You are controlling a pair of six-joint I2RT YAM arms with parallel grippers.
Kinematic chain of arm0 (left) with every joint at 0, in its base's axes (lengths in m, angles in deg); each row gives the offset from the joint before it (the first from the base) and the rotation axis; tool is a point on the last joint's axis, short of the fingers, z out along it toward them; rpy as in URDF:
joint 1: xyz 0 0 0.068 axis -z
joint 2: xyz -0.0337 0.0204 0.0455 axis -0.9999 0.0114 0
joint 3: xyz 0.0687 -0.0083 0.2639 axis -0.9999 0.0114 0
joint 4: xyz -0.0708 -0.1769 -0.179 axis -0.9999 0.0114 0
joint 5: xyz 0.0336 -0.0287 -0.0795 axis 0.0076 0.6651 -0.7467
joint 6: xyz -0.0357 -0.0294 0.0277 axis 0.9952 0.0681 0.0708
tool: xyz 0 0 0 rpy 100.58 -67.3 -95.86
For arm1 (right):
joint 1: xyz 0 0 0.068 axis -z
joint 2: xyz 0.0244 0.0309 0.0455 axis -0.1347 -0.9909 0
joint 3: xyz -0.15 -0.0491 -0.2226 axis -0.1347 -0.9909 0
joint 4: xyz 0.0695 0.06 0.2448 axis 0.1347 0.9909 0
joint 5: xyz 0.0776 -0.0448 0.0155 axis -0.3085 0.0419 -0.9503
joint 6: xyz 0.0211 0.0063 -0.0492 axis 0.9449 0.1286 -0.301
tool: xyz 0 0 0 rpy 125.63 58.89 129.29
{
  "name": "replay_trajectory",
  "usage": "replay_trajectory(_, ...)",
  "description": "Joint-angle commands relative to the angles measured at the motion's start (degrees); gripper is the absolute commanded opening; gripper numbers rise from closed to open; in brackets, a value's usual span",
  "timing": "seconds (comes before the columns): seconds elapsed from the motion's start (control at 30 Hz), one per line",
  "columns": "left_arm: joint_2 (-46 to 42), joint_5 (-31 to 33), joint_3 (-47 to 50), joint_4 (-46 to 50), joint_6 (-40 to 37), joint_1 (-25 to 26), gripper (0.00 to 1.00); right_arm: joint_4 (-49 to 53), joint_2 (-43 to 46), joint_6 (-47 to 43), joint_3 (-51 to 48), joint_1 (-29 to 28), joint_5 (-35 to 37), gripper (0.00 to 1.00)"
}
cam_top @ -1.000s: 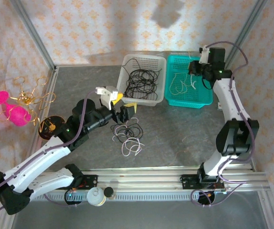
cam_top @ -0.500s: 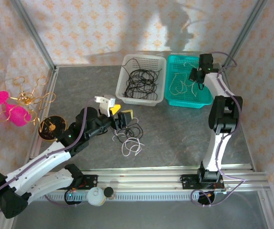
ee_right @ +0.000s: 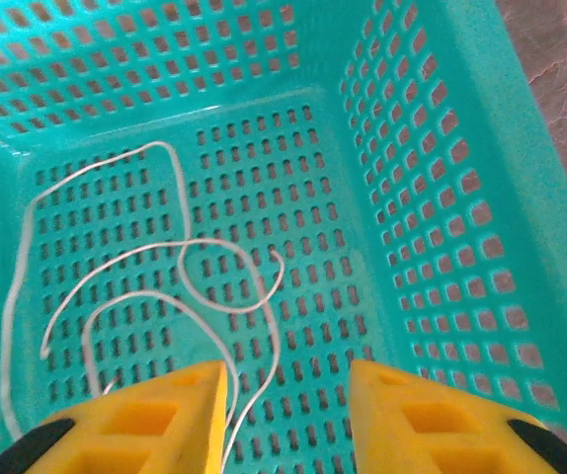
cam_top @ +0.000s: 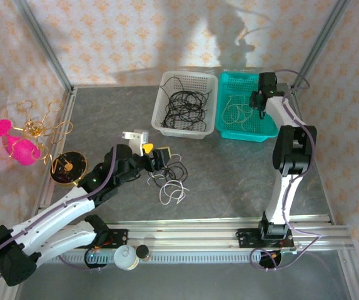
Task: Untangle the cables
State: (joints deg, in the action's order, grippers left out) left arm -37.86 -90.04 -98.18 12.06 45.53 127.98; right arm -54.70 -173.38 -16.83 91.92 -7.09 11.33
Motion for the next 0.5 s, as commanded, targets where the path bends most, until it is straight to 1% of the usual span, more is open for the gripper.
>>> replay_trajectory(0.0, 0.45, 4.6, 1.93, 3.87, 4.52, -0.35, 0.8, -1.57, 13.92, 1.35, -5.63, -2.71, -1.89, 0.38)
replay_trajectory(0.1, 0.63, 5.84, 4.82, 5.31, 6.88, -0.69, 0.77, -7.83, 25.42, 1.92, -18.99, -7.95, -5.94, 0.39)
replay_trajectory(0.13, 0.72, 6.21, 5.76, 6.0, 8.77, -0.86, 0.73, -9.98, 29.04, 2.87, -23.69, -10.19, -6.88, 0.38)
replay_trajectory(0.23, 1.06, 5.94, 7.57, 8.34, 9.46, -1.1, 0.58, -16.55, 37.24, 4.0, -36.19, -16.95, -12.6, 0.35)
replay_trajectory(0.3, 1.57, 5.07, 9.07, 9.33, 8.41, -1.15, 0.58, -20.34, 40.91, 4.09, -43.1, -21.48, -16.36, 0.34)
replay_trajectory(0.33, 2.35, 5.27, 9.88, 9.99, 8.33, -1.1, 0.59, -21.8, 42.17, 4.4, -45.71, -23.85, -17.51, 0.33)
replay_trajectory(0.4, 4.51, 6.17, 11.02, 10.92, 9.58, -1.1, 0.59, -23.75, 43.23, 1.86, -49.42, -29.16, -20.17, 0.33)
replay_trajectory(0.47, 6.07, 5.36, 12.48, 9.53, 10.97, -1.17, 0.57, -25.44, 42.88, -2.26, -52.11, -34.31, -19.22, 0.35)
